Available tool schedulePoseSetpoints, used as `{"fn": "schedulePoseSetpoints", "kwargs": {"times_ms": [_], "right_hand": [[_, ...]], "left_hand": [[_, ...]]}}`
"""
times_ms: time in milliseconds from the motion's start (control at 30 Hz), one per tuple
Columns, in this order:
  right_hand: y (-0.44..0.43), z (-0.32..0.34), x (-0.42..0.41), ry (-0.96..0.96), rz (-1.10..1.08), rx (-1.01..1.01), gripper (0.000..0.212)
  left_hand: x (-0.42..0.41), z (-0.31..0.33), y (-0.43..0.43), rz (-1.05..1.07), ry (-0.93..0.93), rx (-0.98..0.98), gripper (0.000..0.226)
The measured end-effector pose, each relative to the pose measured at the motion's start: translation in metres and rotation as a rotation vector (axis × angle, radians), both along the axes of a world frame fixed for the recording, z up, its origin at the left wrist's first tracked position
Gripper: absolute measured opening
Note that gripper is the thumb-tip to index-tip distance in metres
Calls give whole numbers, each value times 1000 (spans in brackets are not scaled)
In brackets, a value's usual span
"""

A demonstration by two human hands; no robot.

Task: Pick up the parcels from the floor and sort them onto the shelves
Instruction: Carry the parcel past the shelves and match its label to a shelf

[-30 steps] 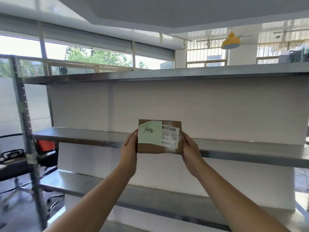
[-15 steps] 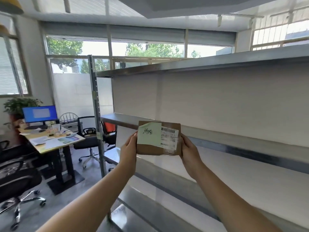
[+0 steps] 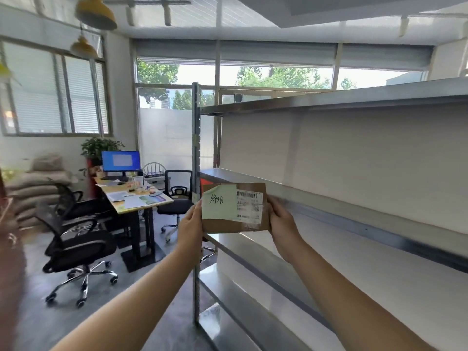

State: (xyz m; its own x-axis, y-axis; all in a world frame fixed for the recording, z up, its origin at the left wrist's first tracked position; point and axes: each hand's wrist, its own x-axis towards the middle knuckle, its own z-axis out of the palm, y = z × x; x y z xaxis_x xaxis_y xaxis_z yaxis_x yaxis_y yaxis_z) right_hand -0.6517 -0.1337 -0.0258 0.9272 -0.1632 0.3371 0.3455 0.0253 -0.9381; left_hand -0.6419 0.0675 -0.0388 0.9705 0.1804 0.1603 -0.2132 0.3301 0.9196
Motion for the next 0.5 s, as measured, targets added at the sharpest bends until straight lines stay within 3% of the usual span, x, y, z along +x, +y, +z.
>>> {"fn": "schedulePoseSetpoints", "kwargs": {"times_ms": [267, 500], "right_hand": [[88, 7, 55, 3, 78, 5, 38], [177, 8, 109, 7, 142, -15, 33]], "left_hand": [[41, 0, 85, 90, 11, -11, 38], [71, 3, 173, 137, 13, -22, 22]]}}
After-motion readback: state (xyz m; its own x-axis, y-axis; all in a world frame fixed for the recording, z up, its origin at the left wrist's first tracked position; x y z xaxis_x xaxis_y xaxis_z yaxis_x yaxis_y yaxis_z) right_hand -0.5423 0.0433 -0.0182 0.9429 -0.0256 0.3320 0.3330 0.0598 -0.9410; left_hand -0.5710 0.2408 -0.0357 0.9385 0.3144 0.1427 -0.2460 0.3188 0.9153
